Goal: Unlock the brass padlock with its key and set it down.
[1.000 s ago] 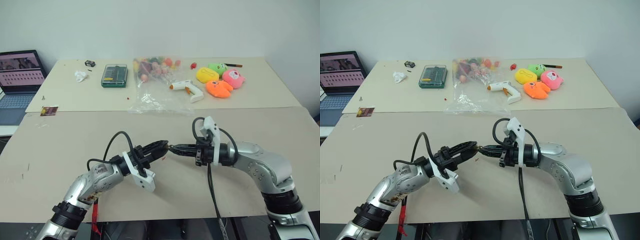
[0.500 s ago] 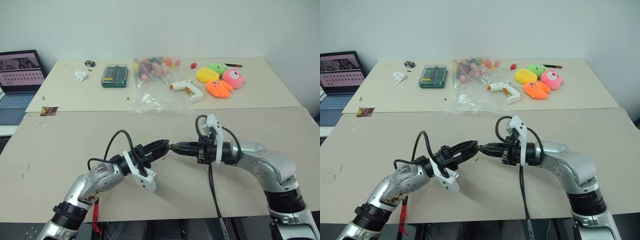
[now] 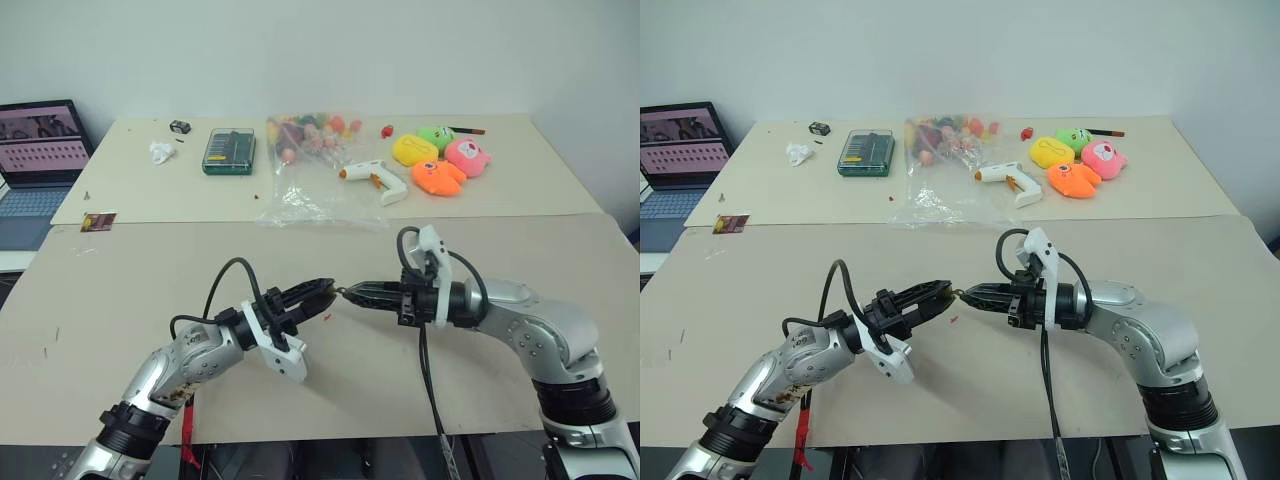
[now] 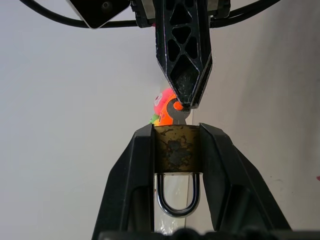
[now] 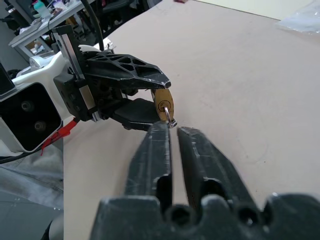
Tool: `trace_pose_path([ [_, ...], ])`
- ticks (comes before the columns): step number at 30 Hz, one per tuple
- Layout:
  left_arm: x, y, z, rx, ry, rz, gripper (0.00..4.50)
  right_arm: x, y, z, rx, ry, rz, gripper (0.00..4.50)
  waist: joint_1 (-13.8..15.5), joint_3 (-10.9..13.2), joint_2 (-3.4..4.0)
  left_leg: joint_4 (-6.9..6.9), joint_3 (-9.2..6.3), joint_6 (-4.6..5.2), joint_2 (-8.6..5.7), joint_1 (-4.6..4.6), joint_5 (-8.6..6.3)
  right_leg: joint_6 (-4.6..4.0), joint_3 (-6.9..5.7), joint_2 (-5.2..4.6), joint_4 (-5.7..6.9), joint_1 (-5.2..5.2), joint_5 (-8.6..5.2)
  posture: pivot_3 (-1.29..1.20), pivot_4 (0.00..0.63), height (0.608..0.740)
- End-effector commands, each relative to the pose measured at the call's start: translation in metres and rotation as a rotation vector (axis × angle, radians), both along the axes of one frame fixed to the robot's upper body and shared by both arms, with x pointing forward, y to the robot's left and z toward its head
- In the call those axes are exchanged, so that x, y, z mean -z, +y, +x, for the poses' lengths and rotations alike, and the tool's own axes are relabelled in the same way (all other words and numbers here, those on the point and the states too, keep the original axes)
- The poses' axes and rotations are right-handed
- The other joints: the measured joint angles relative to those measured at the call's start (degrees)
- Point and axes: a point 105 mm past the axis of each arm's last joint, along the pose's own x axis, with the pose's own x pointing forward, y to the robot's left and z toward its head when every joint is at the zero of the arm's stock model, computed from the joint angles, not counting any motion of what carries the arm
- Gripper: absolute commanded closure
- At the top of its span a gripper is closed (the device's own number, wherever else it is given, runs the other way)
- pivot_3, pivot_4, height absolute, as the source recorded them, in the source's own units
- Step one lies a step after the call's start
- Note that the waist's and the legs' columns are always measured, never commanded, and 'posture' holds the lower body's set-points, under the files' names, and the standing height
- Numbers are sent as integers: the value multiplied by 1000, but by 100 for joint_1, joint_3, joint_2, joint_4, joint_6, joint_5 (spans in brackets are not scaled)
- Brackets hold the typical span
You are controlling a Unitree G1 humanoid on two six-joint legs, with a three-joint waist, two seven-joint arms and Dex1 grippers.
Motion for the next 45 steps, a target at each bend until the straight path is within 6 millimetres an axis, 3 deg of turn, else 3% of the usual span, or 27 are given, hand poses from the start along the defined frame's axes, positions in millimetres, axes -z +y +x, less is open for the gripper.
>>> trace_pose_path([
  [1, -11, 3, 2, 12, -29, -30, 3714, -11, -1, -2, -5, -36, 16, 4471, 1, 0, 0, 0, 0, 0, 0, 0, 0, 0, 0, 0, 0, 0, 0, 0, 150, 740],
  [15, -13, 12, 7, 10, -72, -12, 3714, -13, 0, -1, 11, -16, 33, 4471, -3, 0, 0, 0, 0, 0, 0, 0, 0, 0, 0, 0, 0, 0, 0, 0, 150, 740],
  [21, -24, 11, 1, 68, -251, 23, 3714, -14, 2, -2, 25, 135, 98, 4471, 6, 0, 0, -1, 0, 0, 0, 0, 0, -1, 2, 0, 0, 0, 1, 0, 150, 740],
  [31, -51, 8, -1, 119, -443, -2, 3714, 2, -2, 9, 147, 374, 126, 4471, -5, -1, 0, -2, 2, 3, 0, -1, -2, 0, 5, -1, 2, -2, 2, 0, 150, 740],
  [40, -58, 12, 6, 79, -317, -40, 3714, 8, -7, -7, 84, 239, -50, 4471, -6, -1, 0, -1, 5, 7, -1, -1, -4, 1, 6, 2, 4, -4, 2, 0, 150, 740],
  [45, -38, 16, 15, 55, -19, -103, 3714, -18, -22, -7, 22, -3, -77, 4471, -13, -1, 0, 4, 11, 9, -3, -1, -5, 4, 6, 0, 3, -3, 1, 0, 150, 740],
])
